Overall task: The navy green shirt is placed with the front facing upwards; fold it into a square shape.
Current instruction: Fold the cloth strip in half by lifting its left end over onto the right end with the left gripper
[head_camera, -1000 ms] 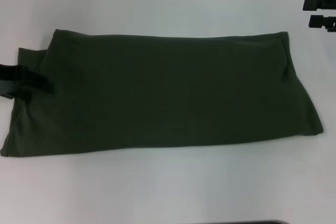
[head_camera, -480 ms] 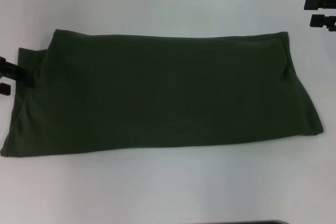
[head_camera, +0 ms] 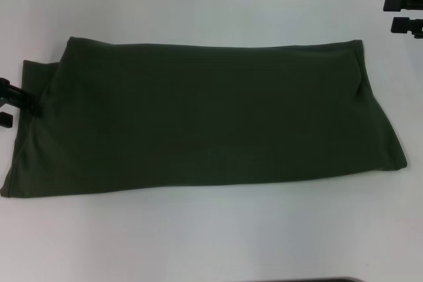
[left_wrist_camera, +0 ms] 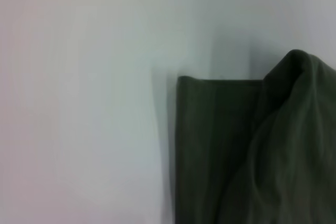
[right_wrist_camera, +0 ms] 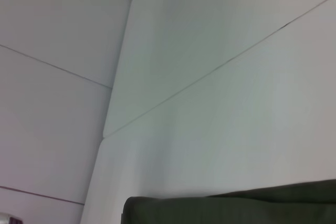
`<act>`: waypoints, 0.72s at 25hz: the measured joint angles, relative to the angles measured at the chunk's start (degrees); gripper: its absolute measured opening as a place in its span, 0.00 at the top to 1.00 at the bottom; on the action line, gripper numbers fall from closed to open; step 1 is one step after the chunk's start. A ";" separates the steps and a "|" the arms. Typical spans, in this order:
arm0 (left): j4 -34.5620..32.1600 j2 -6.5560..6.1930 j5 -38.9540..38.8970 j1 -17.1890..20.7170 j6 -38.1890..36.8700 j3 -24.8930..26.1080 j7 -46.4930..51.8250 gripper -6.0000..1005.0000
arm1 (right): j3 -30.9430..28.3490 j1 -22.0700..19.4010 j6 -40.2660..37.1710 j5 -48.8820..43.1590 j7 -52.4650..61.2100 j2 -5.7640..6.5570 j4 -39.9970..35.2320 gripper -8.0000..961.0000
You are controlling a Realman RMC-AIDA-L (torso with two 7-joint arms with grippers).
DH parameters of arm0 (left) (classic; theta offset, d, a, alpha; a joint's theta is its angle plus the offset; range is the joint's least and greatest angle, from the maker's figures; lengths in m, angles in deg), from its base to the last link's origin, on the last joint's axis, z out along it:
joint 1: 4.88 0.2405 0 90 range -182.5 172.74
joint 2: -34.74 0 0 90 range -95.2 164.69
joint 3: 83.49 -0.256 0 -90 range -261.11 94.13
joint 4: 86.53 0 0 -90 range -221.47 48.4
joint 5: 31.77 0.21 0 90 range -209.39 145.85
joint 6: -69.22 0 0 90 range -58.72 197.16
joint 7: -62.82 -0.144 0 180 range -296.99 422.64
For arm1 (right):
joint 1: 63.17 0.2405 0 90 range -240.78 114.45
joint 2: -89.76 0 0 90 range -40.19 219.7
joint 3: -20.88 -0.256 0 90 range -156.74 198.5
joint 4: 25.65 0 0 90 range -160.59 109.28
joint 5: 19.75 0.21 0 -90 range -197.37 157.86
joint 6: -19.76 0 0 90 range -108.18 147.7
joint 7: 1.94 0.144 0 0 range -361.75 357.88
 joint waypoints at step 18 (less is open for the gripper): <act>0.31 0.87 2.79 -0.68 2.60 0.00 0.16 0.30 | 0.00 -0.09 -0.05 0.00 0.00 0.00 0.00 0.24</act>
